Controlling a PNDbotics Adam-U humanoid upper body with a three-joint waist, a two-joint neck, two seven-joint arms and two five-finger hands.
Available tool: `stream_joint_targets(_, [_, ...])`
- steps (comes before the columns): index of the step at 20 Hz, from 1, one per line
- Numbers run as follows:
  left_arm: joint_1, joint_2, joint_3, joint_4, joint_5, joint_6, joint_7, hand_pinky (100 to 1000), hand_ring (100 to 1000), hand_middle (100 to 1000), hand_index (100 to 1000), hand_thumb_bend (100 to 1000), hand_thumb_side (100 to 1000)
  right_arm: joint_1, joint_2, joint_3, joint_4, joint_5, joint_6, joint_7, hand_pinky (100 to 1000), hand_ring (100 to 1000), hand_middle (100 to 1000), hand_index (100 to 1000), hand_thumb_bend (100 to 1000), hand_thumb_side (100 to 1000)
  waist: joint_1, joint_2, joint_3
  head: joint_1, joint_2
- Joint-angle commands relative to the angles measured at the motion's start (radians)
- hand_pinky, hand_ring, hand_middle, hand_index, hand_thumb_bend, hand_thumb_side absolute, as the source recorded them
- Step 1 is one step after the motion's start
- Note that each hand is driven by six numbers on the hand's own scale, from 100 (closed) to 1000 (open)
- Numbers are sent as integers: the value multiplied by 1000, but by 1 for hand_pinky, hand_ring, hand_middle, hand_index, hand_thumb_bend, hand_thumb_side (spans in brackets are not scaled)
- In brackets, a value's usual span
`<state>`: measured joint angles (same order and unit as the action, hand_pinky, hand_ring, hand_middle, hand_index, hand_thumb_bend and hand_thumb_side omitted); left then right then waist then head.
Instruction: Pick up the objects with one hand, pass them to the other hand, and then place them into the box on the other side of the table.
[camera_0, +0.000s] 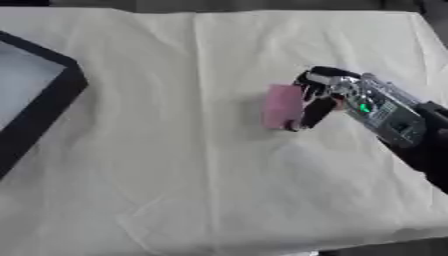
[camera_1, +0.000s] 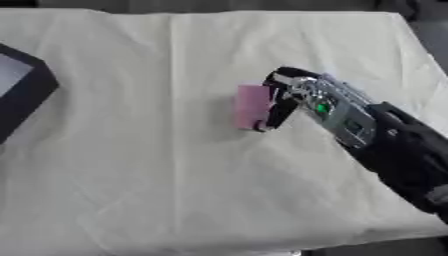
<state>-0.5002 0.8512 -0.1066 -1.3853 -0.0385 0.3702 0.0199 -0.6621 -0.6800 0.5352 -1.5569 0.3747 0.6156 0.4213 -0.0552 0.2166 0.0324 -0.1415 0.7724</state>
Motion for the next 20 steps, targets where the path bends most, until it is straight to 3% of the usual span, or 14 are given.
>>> stream_joint_targets(1, [-7, 29, 19, -12, 4, -1, 7, 821, 714, 709, 763, 416, 622, -11, -25, -22, -33, -18, 8, -18, 852, 749, 631, 574, 484, 100, 14, -5, -1, 2, -2])
stream_joint_targets(13, [-7, 31, 22, -20, 10, -1, 14, 821, 712, 707, 762, 416, 619, 9, -3, -108, -143, -154, 75, -141, 824, 691, 613, 552, 439, 100, 18, -7, -5, 8, -2])
stream_joint_targets(20, [-16, 33, 21, -29, 13, -3, 15, 820, 709, 705, 761, 415, 614, 25, 45, -144, -156, -272, 68, -264, 822, 655, 605, 547, 401, 100, 22, -8, -3, 9, -2])
